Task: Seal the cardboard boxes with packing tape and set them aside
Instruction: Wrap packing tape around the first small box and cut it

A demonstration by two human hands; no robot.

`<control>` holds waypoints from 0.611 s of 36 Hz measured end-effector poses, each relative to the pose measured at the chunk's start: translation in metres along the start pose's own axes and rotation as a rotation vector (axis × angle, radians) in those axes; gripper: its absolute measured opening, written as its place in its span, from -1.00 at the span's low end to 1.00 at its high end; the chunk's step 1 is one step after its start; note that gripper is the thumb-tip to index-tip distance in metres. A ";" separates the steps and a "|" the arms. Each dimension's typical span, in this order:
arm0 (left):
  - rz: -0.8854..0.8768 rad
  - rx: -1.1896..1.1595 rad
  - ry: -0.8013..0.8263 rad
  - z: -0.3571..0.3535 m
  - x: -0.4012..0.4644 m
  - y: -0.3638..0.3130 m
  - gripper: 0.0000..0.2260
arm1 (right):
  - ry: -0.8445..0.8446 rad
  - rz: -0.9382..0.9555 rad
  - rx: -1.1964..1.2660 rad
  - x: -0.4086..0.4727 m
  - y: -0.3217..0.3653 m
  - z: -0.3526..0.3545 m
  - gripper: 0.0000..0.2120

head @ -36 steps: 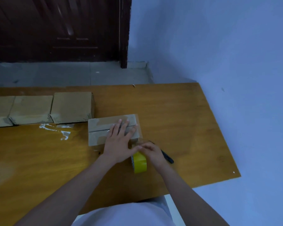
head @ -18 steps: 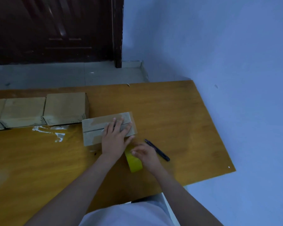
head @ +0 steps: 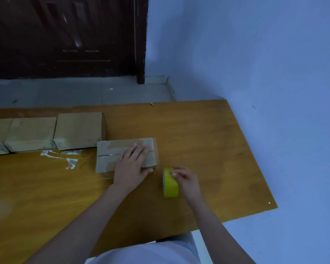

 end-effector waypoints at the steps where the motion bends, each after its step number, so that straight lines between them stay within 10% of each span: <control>1: 0.002 -0.008 0.005 0.003 -0.001 0.001 -0.35 | -0.019 0.006 0.006 0.003 0.001 0.004 -0.78; 6: 0.077 -0.097 0.087 0.019 0.018 -0.005 -0.17 | -0.040 0.007 0.009 0.016 0.002 0.011 -0.85; 22: 0.263 0.058 0.124 -0.003 0.090 0.000 -0.70 | 0.022 -0.014 0.001 0.030 -0.010 0.001 -0.89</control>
Point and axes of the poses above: each hand's wrist, its own x-axis towards the middle knuckle, its own z-axis out of the back of the hand, y = z × x, the point moved 10 cm from there along x, towards the middle knuckle, and after that the axes turned 6 degrees about -y, right-handed, at the moved point
